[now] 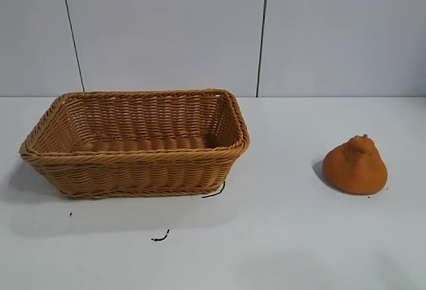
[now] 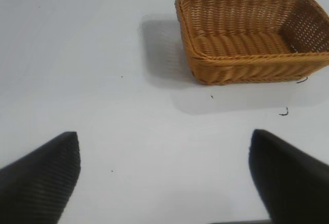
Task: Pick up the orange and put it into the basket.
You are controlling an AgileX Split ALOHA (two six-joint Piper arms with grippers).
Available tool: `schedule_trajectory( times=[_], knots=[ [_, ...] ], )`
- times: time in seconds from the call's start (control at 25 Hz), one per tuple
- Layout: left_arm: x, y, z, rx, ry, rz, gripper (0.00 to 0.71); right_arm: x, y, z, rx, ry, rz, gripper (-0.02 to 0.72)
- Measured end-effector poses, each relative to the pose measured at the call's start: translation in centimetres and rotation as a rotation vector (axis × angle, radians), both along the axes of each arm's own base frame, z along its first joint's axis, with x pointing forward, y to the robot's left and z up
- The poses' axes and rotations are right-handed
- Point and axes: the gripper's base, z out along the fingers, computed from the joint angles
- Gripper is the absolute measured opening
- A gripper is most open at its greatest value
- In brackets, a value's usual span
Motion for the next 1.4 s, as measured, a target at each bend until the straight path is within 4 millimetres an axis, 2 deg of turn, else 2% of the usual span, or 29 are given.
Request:
schedule_trajectory(
  times=[0.28, 0.36, 0.48, 0.56, 0.68, 0.88, 1.12, 1.24, 1.4],
  knots=[
    [0.0, 0.0, 0.0, 0.000, 0.000, 0.000, 0.639, 0.3, 0.0, 0.0, 0.021, 0.021, -0.010, 0.643],
    [0.0, 0.0, 0.0, 0.000, 0.000, 0.000, 0.639, 1.3, 0.0, 0.6, 0.031, 0.079, -0.021, 0.641],
    [0.0, 0.0, 0.0, 0.000, 0.000, 0.000, 0.639, 3.8, -0.1, 2.0, 0.008, 0.195, -0.041, 0.640],
    [0.0, 0.0, 0.0, 0.000, 0.000, 0.000, 0.639, 6.0, -0.2, 3.4, -0.017, 0.265, -0.052, 0.640],
    [0.0, 0.0, 0.0, 0.000, 0.000, 0.000, 0.639, 10.5, -0.1, 5.0, -0.024, 0.379, -0.063, 0.640],
    [0.0, 0.0, 0.0, 0.000, 0.000, 0.000, 0.639, 18.9, 0.2, 5.9, -0.019, 0.455, -0.060, 0.664],
    [0.0, 0.0, 0.0, -0.001, 0.001, -0.001, 0.639, 29.1, 1.5, 3.2, 0.024, 0.601, 0.027, 0.689],
    [0.0, 0.0, 0.0, -0.001, 0.001, -0.001, 0.639, 33.2, 1.9, 0.9, 0.047, 0.669, 0.037, 0.694],
    [0.0, 0.0, 0.0, 0.000, 0.001, 0.000, 0.639, 36.9, 2.0, -3.3, 0.053, 0.789, 0.031, 0.694]
  ],
)
